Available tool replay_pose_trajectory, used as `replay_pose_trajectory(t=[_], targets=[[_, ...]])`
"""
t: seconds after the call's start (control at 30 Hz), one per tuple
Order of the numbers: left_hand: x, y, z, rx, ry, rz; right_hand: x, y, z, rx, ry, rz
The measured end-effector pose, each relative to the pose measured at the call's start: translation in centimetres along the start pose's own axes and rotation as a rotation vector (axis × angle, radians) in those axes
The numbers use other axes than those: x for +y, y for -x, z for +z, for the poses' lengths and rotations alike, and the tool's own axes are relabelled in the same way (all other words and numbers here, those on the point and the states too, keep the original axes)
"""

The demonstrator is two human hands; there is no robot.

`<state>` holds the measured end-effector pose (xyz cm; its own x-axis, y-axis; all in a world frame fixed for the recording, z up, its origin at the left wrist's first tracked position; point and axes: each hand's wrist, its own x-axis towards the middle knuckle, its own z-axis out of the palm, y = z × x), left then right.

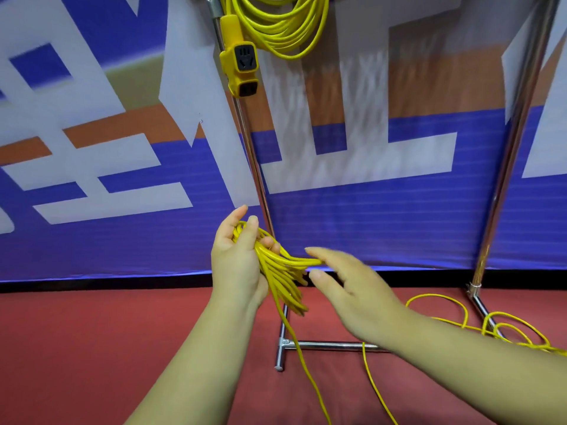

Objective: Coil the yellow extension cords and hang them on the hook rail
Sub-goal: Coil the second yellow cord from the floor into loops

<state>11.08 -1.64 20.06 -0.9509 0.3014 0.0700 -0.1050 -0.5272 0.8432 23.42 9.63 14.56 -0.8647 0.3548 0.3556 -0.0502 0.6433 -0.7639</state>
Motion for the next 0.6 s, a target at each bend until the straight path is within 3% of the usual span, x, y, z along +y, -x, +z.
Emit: replay_pose_trajectory(t=[0.07, 0.13, 0.37, 0.6], targets=[[0.2, -0.2, 0.1, 0.047, 0.059, -0.027, 0.1, 0.3, 1.1, -0.150, 0.000, -0.029], [0.6, -0.4, 0.1, 0.081, 0.134, -0.068, 0.2, 0.4, 1.8, -0.188, 0.020, -0.071], [1.4, -0.4, 0.4, 0.096, 0.299, -0.142, -0.1, 0.4, 3.4, -0.135, 0.123, -0.230], [1.6, -0.1, 0.0, 0.051, 0.224, -0.112, 1.3, 0.0, 3.8, -0.050, 0.171, -0.171]])
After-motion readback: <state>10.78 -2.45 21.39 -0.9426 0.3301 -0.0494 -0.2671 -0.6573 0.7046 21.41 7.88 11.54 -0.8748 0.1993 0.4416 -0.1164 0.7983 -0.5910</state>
